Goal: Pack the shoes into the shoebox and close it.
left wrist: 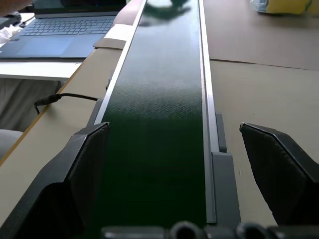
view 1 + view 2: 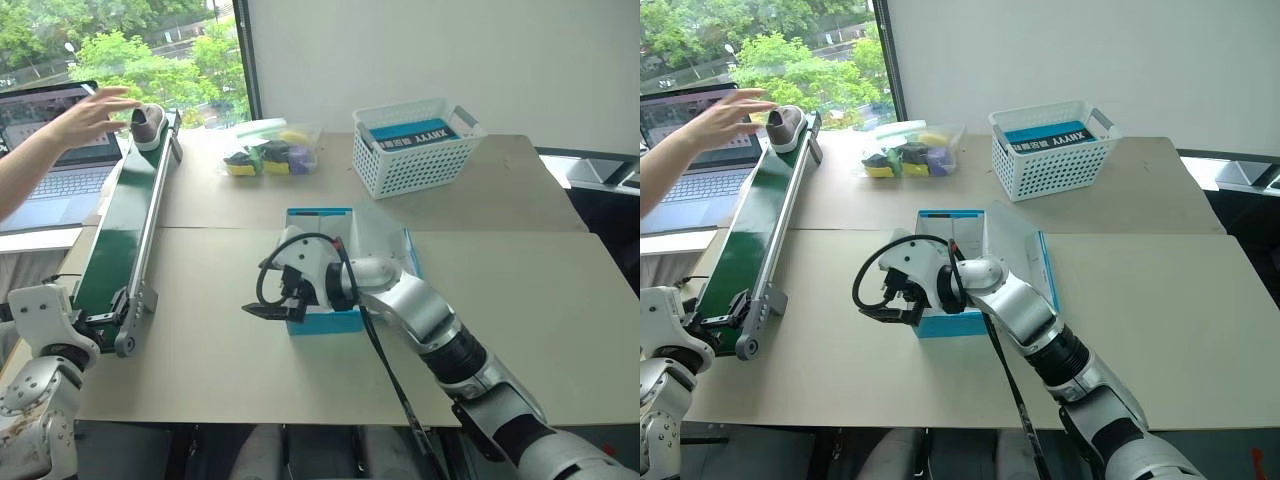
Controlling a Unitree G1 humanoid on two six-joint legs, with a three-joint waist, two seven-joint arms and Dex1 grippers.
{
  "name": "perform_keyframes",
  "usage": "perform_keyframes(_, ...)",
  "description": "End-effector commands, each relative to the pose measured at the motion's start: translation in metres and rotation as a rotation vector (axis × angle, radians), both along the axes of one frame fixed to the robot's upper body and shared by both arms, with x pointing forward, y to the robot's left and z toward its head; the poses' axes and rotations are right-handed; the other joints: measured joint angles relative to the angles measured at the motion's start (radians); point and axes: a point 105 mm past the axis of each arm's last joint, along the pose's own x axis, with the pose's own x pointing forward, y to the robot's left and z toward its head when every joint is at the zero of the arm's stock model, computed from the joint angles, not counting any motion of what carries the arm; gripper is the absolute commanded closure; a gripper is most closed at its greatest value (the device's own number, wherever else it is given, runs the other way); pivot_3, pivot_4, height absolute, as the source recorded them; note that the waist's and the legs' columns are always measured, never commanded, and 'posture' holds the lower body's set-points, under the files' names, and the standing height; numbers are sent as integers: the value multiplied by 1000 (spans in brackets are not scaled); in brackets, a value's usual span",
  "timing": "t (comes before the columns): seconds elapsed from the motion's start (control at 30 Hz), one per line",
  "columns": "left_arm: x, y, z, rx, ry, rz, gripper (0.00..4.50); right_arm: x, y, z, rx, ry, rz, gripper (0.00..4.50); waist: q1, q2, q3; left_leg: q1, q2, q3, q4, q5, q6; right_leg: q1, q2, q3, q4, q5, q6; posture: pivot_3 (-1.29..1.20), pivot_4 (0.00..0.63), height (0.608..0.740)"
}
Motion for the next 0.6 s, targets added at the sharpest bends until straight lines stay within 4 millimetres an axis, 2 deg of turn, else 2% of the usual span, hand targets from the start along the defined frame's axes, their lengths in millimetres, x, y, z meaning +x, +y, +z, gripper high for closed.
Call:
perform_keyframes(0.03,0,2,11,27,-27,-18,0,7,0,14,59,-37,-40,15,-2,0,0,0,0,0,0,0,0,0,0,0,0,0,0,0,150,737)
perform_keyframes(0.3,1,4,5,2,-7,-10,0,25,-12,15,59,-55,-124,15,-1,0,0,0,0,0,0,0,0,0,0,0,0,0,0,0,150,737)
perform_keyframes(0.6,0,5,6,21,16,-15,0,29,-15,20,97,-38,-165,15,-4,0,0,0,0,0,-1,0,0,-1,0,0,0,0,0,0,150,737)
